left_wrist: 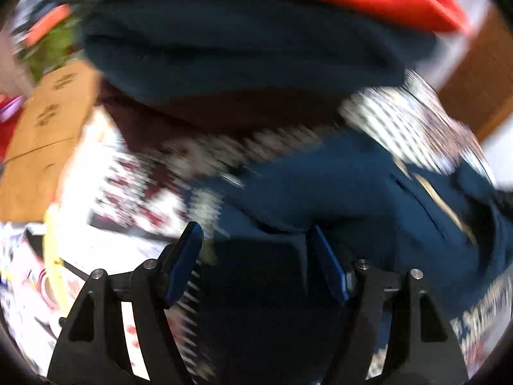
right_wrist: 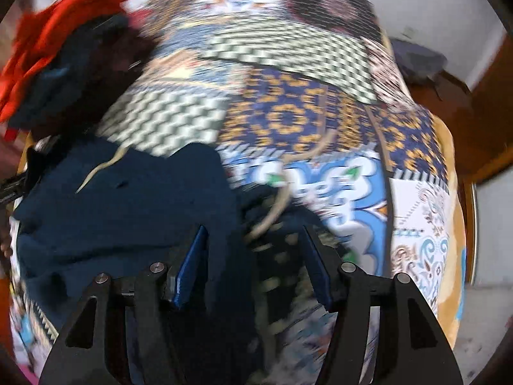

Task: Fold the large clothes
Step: 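Grasp the folded hoodie bundle with both grippers and lift it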

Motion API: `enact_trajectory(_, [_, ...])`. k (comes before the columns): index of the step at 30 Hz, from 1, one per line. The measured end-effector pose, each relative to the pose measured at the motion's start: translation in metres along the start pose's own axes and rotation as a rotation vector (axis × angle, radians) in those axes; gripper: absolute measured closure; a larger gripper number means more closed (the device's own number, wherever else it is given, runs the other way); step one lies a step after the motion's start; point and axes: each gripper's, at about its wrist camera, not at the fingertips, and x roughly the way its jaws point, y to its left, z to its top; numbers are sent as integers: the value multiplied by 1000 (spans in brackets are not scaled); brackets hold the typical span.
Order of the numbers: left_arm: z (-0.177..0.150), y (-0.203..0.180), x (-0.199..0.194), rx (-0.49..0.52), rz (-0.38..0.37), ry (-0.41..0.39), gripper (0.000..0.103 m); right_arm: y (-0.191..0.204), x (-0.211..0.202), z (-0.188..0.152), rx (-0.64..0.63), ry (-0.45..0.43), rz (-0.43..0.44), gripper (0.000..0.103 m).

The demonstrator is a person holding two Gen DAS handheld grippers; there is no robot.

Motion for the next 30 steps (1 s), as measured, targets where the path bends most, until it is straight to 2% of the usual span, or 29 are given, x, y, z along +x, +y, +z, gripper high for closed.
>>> enact_trajectory(2, [7,31,5,-160,45,-5,33,-13,-2,-5,39,-17,-38,49])
enact_trajectory(4, [4,51,5,-251,19,-10,33,-17,-7,-8,46,-29,-54,49])
enact_trajectory(5, [2,55,3,-264,25,-16,33,-18,-12,-10,55,-33,-42,49])
enact_trajectory(9, [-11,44,-21,-174,131,-59,33,-11,-37,-11,53,-90,-45,49])
enact_trajectory(16, [-41,6,-57,-25,61,-73,33,30,-90,-20,-16,-214,48,47])
enact_trajectory(19, [-54,-15,-70,8,-6,-70,33,55,-104,-29,-62,-234,95,47])
enact_trajectory(24, [-69,-37,-74,18,-130,-38,31,95,-98,-57,-150,-212,159,47])
enact_trajectory(27, [-91,-51,-69,59,-115,-5,31,111,-77,-75,-200,-162,142,46])
enact_trajectory(30, [-113,-55,-62,59,-107,28,31,119,-59,-94,-221,-114,102,46])
